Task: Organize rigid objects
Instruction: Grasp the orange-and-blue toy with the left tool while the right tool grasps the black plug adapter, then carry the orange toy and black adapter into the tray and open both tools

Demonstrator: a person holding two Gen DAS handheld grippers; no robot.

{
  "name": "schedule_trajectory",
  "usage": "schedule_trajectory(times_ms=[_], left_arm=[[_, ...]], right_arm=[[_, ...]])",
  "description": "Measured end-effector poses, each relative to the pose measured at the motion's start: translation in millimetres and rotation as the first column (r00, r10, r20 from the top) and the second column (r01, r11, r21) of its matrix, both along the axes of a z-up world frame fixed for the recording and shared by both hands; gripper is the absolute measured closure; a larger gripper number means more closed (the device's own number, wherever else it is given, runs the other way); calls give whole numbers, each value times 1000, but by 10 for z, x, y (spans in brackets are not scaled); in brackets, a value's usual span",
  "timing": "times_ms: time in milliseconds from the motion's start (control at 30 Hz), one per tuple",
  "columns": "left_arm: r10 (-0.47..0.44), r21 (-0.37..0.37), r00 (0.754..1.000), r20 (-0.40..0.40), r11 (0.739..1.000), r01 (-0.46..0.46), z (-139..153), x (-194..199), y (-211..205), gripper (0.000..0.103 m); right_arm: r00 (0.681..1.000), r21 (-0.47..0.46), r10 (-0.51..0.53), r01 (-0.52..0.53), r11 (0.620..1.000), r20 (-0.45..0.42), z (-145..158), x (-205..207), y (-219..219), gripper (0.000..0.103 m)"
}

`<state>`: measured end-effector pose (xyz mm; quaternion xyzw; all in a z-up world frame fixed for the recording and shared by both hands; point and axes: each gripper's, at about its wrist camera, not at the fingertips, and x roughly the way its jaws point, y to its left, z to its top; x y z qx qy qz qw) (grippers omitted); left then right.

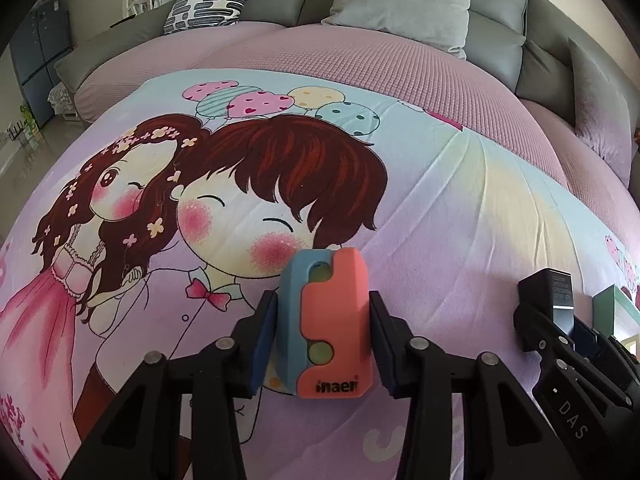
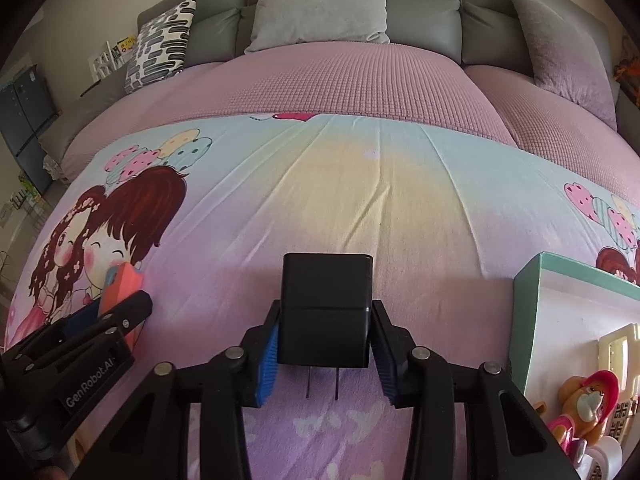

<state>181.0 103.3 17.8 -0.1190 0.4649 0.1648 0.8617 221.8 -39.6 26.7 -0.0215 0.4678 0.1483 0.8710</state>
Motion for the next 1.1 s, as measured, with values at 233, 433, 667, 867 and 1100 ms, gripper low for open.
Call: schedule_trajectory(times_ms=[233,433,667,867,1100], left_arm=[[3,-16,1000,4,1000,-3,13,-19,12,59],[7,-42,1000,19,999,-6,52,-51,8,59],[-26,-27,998,63,999,28,228,-68,-143,59],[-54,6,993,107,999,54,432,-126,-302,59],[-104,47,984,146,994,98,629,-221,-521,59]], right_arm=[[1000,15,-1,1,1000,-1,17,-32,-24,60],[1000,34,-8,8,999,1,59,-78,-73,60],[999,72,-39,37,997,24,202,-193,-228,60],[995,104,-80,73,992,63,426,-324,-433,60],[987,132,-133,121,984,94,635,-532,-707,60]])
